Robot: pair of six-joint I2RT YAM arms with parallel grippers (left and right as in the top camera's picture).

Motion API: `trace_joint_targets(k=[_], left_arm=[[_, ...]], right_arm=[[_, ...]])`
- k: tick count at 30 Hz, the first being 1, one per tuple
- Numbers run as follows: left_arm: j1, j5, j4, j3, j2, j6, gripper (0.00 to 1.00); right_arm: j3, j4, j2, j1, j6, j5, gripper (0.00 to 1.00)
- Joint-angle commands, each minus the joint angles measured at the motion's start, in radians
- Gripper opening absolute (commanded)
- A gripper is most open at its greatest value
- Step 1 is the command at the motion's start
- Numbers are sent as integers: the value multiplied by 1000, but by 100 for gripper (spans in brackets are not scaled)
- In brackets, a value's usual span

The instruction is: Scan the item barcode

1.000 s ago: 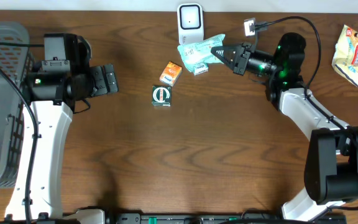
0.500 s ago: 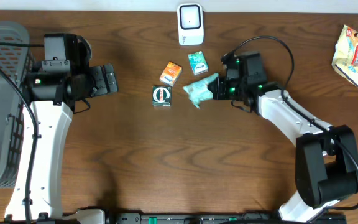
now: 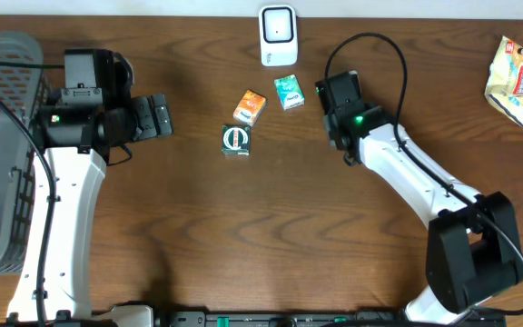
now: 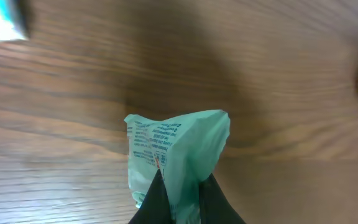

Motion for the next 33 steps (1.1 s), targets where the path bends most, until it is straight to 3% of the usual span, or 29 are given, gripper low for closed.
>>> trace_joint_targets(k=[1, 4, 9, 10, 11, 12, 17, 22, 26, 29, 32, 33], left_arm=[[3, -9, -3, 2, -1, 2, 98], [3, -9, -3, 2, -1, 2, 98], [3, -9, -3, 2, -1, 2, 98], [3, -9, -3, 2, -1, 2, 98], [3, -9, -3, 2, -1, 2, 98], [3, -9, -3, 2, 0, 2, 98], [3, -9, -3, 2, 0, 2, 98], [3, -9, -3, 2, -1, 2, 98], [3, -9, -3, 2, 0, 2, 98], [3, -9, -3, 2, -1, 2, 98], [3, -9, -3, 2, 0, 2, 98], [3, -9, -3, 2, 0, 2, 98]], right_arm=[[-21, -11, 45, 17, 33, 57, 1], [-20, -6, 46, 38, 36, -48, 1], [-20, 36, 46, 105, 36, -248, 14], [-19, 43, 46, 115, 36, -277, 17], [-11, 49, 46, 131, 36, -316, 34], [-2, 48, 46, 137, 37, -323, 45], [98, -25, 46, 137, 68, -347, 55], [210, -128, 46, 77, 218, -423, 59], [190, -128, 50, 24, 391, -652, 61], [137, -112, 52, 13, 518, -716, 63], [52, -55, 52, 13, 673, -710, 77], [37, -50, 52, 13, 719, -710, 77]])
